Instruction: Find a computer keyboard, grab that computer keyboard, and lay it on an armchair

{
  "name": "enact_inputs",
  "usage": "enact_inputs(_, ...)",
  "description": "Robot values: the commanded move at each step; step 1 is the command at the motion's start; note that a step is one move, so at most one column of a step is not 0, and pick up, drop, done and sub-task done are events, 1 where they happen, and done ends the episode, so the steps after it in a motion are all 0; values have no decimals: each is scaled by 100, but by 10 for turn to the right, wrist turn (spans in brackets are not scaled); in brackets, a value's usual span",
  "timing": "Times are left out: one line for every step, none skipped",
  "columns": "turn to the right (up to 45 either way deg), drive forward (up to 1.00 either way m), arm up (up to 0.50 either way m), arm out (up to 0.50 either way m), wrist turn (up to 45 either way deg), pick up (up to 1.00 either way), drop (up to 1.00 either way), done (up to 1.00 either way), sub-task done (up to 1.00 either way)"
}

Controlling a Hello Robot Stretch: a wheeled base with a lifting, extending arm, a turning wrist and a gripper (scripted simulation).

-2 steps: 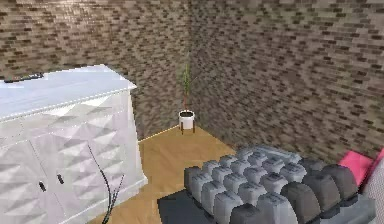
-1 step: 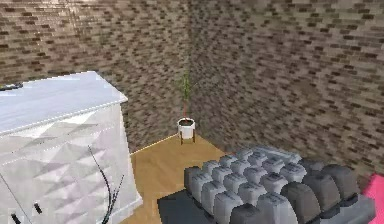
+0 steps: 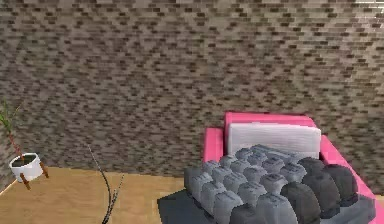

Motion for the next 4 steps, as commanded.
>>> enact_inputs(450,0,0,0,0,0,0,0,0)
enact_inputs(210,0,0,0,0,0,0,0,0)
enact_inputs(0,30,0,0,0,0,0,0,0)
enact_inputs(450,0,0,0,0,0,0,0,0)
